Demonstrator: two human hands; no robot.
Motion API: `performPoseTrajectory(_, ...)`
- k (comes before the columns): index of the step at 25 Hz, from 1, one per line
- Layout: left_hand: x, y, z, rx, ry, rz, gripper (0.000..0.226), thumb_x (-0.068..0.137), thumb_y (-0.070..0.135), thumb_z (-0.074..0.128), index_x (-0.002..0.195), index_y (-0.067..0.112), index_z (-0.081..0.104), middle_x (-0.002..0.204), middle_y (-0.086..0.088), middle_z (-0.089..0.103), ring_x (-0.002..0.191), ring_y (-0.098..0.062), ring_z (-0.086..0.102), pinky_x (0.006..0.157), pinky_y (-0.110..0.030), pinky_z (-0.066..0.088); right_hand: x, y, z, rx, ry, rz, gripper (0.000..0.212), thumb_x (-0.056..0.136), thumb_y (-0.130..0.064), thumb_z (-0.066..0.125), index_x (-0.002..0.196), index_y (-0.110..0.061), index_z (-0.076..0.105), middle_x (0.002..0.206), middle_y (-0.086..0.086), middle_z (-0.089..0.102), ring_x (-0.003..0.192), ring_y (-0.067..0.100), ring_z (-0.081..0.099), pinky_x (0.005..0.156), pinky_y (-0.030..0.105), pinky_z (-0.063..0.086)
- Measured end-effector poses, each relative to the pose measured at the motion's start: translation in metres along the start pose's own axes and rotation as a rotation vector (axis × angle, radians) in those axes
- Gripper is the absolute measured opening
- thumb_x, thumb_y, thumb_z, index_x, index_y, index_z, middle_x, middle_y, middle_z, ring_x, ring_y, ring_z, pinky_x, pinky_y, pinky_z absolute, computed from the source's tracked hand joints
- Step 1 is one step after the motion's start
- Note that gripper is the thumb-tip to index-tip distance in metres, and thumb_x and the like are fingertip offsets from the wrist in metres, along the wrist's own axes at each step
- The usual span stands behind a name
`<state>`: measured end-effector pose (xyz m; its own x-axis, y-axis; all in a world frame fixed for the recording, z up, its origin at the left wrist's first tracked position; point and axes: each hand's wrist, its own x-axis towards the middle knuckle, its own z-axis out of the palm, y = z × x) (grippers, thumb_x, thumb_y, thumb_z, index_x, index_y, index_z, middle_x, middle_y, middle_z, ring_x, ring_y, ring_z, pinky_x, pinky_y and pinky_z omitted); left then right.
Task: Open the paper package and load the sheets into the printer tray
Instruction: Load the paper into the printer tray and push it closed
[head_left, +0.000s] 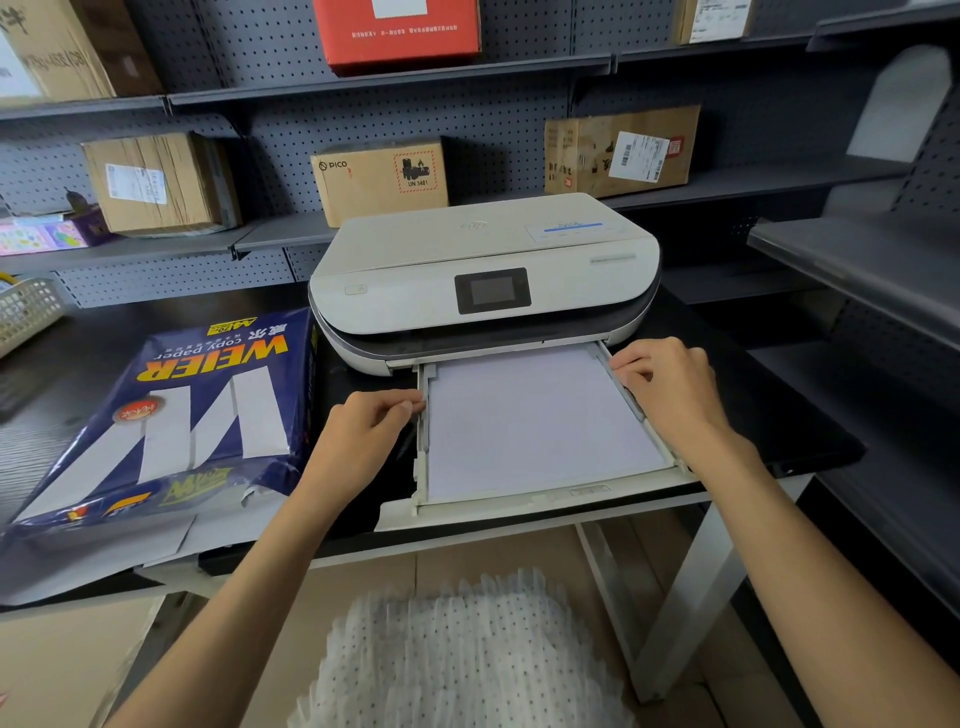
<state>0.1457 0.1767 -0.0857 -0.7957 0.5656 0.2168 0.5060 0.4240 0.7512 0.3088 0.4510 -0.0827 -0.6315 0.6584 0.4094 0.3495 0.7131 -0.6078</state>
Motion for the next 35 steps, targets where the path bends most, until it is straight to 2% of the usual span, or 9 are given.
performPoseTrajectory(8, -0.004, -0.003, 0.0, -0.042, -0.015, 0.063, 0.034, 0.1, 0.021, 0.043, 0.123, 0.029, 0.067, 0.111, 0.016, 0.073, 0.083, -0.015, 0.053, 0.073, -0.023, 0.042, -0.004, -0.006, -0.006, 0.071, -0.035, -0.017, 0.02, 0.096, -0.007, 0.058, 0.105, -0.016, 0.074, 0.094, -0.001, 0.075, 0.089, 0.015, 0.069, 0.079, 0.034, 0.059)
performPoseTrajectory(15, -0.009, 0.0, -0.005, -0.078, -0.016, 0.142, 0.034, 0.102, 0.017, 0.04, 0.12, 0.028, 0.066, 0.1, 0.017, 0.075, 0.08, -0.022, 0.055, 0.069, -0.022, 0.036, -0.013, -0.022, -0.005, 0.128, -0.268, -0.071, 0.023, 0.095, -0.012, 0.056, 0.101, -0.024, 0.074, 0.088, -0.009, 0.075, 0.094, 0.008, 0.066, 0.085, 0.03, 0.053)
performPoseTrajectory(18, -0.013, 0.007, -0.007, -0.064, -0.018, 0.17, 0.034, 0.102, 0.014, 0.04, 0.117, 0.026, 0.068, 0.094, 0.011, 0.076, 0.083, -0.044, 0.063, 0.072, -0.034, 0.042, -0.024, -0.028, -0.002, 0.113, -0.35, -0.13, 0.022, 0.095, -0.015, 0.058, 0.1, -0.028, 0.075, 0.088, -0.013, 0.073, 0.09, 0.003, 0.063, 0.084, 0.031, 0.054)
performPoseTrajectory(20, -0.018, 0.01, -0.009, -0.037, -0.066, 0.219, 0.035, 0.101, 0.014, 0.04, 0.114, 0.029, 0.069, 0.091, 0.008, 0.076, 0.085, -0.046, 0.062, 0.075, -0.049, 0.048, -0.032, -0.032, 0.0, 0.129, -0.388, -0.173, 0.019, 0.095, -0.02, 0.06, 0.099, -0.032, 0.074, 0.092, -0.015, 0.072, 0.092, 0.004, 0.063, 0.086, 0.031, 0.054)
performPoseTrajectory(22, -0.024, 0.012, -0.011, -0.012, -0.156, 0.26, 0.035, 0.101, 0.014, 0.041, 0.11, 0.033, 0.07, 0.089, 0.006, 0.073, 0.079, -0.043, 0.059, 0.076, -0.054, 0.049, -0.039, -0.037, 0.001, 0.14, -0.425, -0.226, 0.018, 0.095, -0.022, 0.059, 0.099, -0.033, 0.074, 0.098, -0.015, 0.07, 0.095, 0.006, 0.063, 0.088, 0.032, 0.053)
performPoseTrajectory(24, -0.028, 0.013, -0.012, 0.027, -0.234, 0.289, 0.038, 0.1, 0.009, 0.044, 0.107, 0.035, 0.071, 0.09, 0.007, 0.069, 0.075, -0.027, 0.059, 0.074, -0.045, 0.047, -0.045, -0.041, 0.001, 0.138, -0.458, -0.275, 0.02, 0.096, -0.022, 0.058, 0.096, -0.034, 0.073, 0.1, -0.014, 0.067, 0.096, 0.006, 0.062, 0.088, 0.033, 0.053)
performPoseTrajectory(26, -0.034, 0.016, -0.012, 0.07, -0.286, 0.335, 0.041, 0.098, 0.005, 0.046, 0.106, 0.034, 0.073, 0.096, 0.008, 0.064, 0.089, -0.013, 0.062, 0.083, -0.037, 0.049, -0.049, -0.046, -0.001, 0.128, -0.492, -0.293, 0.023, 0.097, -0.021, 0.056, 0.092, -0.035, 0.073, 0.1, -0.015, 0.064, 0.097, 0.005, 0.06, 0.089, 0.036, 0.052)
performPoseTrajectory(30, -0.045, 0.022, -0.01, 0.119, -0.381, 0.401, 0.044, 0.095, 0.002, 0.047, 0.103, 0.035, 0.074, 0.1, 0.013, 0.06, 0.103, -0.01, 0.056, 0.095, -0.028, 0.043, -0.056, -0.052, -0.004, 0.084, -0.588, -0.328, 0.025, 0.097, -0.018, 0.054, 0.089, -0.035, 0.07, 0.103, -0.018, 0.06, 0.103, 0.001, 0.056, 0.093, 0.036, 0.05)
performPoseTrajectory(35, -0.05, 0.029, -0.005, 0.178, -0.444, 0.418, 0.032, 0.1, 0.017, 0.05, 0.11, 0.039, 0.07, 0.103, 0.018, 0.06, 0.107, -0.008, 0.052, 0.092, -0.02, 0.04, -0.066, -0.06, -0.005, 0.016, -0.66, -0.399, 0.02, 0.097, -0.019, 0.056, 0.094, -0.035, 0.067, 0.104, -0.019, 0.059, 0.102, -0.002, 0.053, 0.092, 0.028, 0.048)
